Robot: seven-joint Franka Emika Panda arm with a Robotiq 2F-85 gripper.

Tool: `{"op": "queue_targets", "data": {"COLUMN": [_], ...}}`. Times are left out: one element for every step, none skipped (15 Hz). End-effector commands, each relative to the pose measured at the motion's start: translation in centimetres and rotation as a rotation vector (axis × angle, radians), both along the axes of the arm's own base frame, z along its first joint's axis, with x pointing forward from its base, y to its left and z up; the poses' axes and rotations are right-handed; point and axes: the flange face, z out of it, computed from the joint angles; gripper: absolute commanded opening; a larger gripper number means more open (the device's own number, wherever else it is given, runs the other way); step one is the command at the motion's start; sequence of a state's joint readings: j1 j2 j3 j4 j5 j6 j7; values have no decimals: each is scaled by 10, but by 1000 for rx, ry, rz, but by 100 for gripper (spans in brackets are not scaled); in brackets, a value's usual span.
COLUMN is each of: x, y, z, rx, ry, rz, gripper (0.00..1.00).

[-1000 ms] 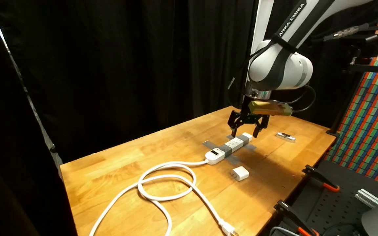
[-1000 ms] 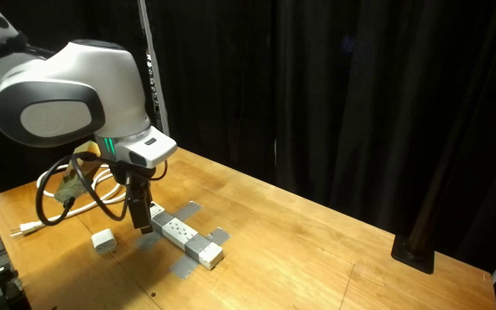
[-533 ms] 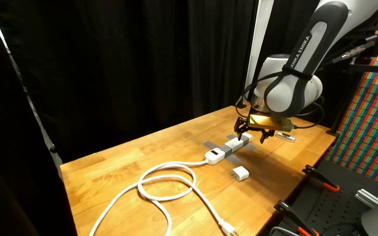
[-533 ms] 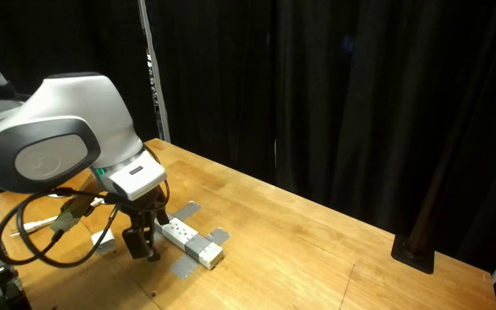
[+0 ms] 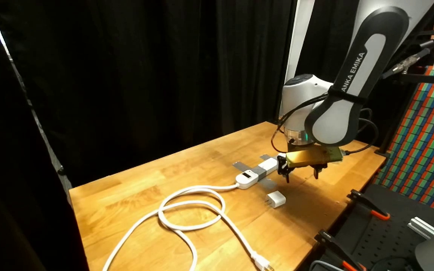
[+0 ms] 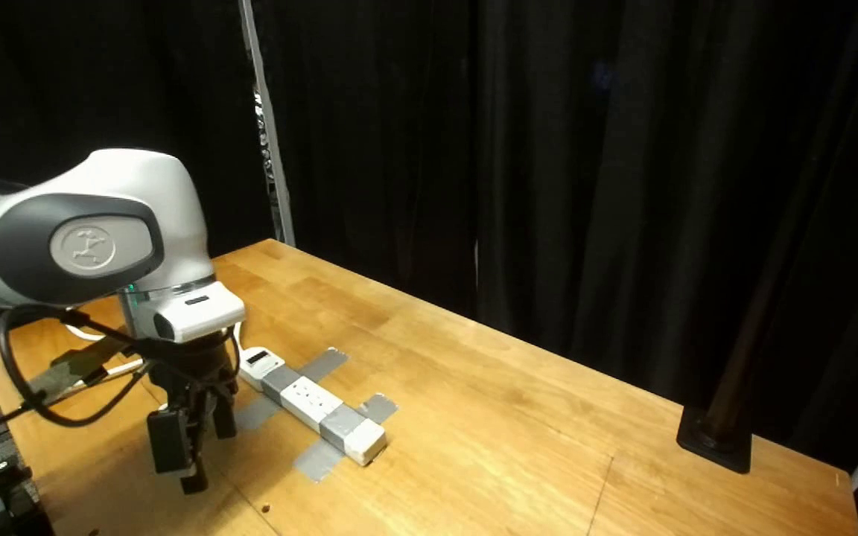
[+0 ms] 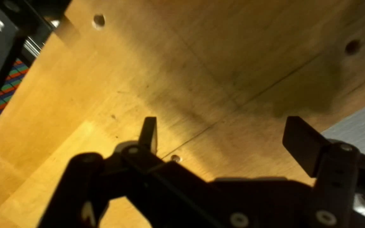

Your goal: Plug the charger into the adapter

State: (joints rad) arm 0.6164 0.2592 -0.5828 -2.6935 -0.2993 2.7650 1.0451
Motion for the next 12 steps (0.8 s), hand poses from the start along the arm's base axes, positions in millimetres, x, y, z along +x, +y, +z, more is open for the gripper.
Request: {"op": "queue_targets", "data": {"x": [-11,-11,-13,-14,-15,-15,-15,-14,-16,-18,-20,-21], "y": [28,34,41,46,51,53,55,54,53,50,47,45], "z": [40,47,53,57,61,61,61,57,52,44,38,33], "rx": [101,142,169,201,243,285,320,357,393,419,425,429], "ry": [71,89,110,132,153,177,206,235,264,279,269,246], "rz": [97,119,155,191,216,240,276,312,346,365,376,393], "gripper": [100,100,100,100,100,100,100,100,100,100,100,100]}}
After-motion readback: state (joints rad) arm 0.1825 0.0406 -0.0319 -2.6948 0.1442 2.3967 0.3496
